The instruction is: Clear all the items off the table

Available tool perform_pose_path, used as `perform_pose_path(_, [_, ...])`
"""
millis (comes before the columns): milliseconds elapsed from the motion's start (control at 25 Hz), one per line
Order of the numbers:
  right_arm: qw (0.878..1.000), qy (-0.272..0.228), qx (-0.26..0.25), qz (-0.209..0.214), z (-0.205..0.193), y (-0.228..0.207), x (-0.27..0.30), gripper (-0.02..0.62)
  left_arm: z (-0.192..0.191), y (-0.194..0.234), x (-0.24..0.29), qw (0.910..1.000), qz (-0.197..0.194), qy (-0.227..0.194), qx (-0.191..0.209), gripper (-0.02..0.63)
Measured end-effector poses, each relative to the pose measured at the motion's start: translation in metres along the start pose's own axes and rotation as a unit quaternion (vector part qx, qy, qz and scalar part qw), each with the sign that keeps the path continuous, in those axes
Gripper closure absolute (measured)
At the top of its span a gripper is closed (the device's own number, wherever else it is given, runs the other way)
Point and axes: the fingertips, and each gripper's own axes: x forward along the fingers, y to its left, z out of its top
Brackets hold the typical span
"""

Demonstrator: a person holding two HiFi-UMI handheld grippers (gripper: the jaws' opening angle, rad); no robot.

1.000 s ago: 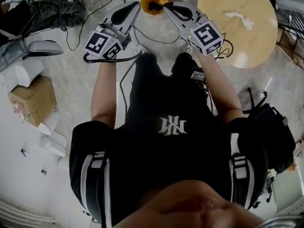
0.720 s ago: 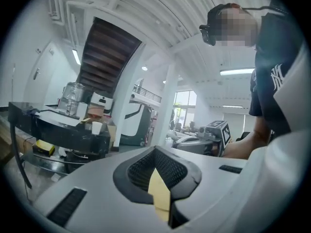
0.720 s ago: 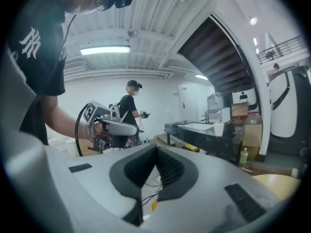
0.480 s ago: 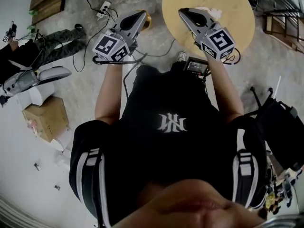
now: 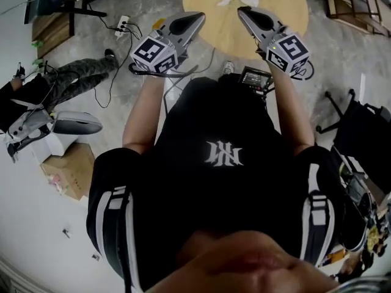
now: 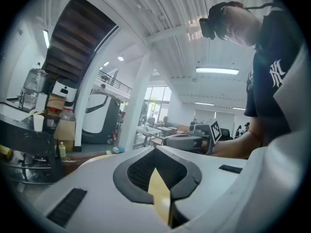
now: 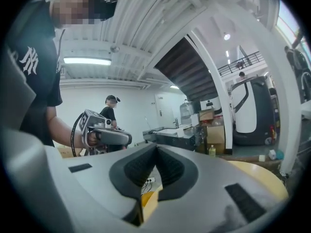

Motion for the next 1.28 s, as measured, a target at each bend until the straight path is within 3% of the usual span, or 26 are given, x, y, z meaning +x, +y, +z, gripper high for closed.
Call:
perform_pose_path(320, [0.999,0.024,-0.010,-0.026,-0.011,0.037,-0.052,0.591,-0.016,-0.064,-0.004,0.9985,-0.052,-0.014,-0.013,0.597])
perform_pose_path(560, [0.999,0.042,-0.008,-0.033,-0.027,0.076,-0.067,0.591,-0.032,-0.098,-0.046,0.9968,-0.059,-0.037,-0.038,0.597])
perform_pose_path(840, [0.998,0.048,-0.013,-0.038,-0.033,0.113,-0.075,0.591,-0.061,-0.125,-0.075,0.9958,-0.067,-0.027,-0.056,0.597])
perform_pose_path(1040, [0.997,0.050,-0.014,-0.049,-0.034,0.120,-0.083,0.591,-0.069,-0.141,-0.081,0.9937,-0.086,-0.024,-0.067,0.597])
perform_pose_path(1280, [0.998,0.039,-0.021,-0.046,-0.023,0.110,-0.094,0.591,-0.061,-0.148,-0.064,0.9945,-0.090,-0.025,-0.048,0.597])
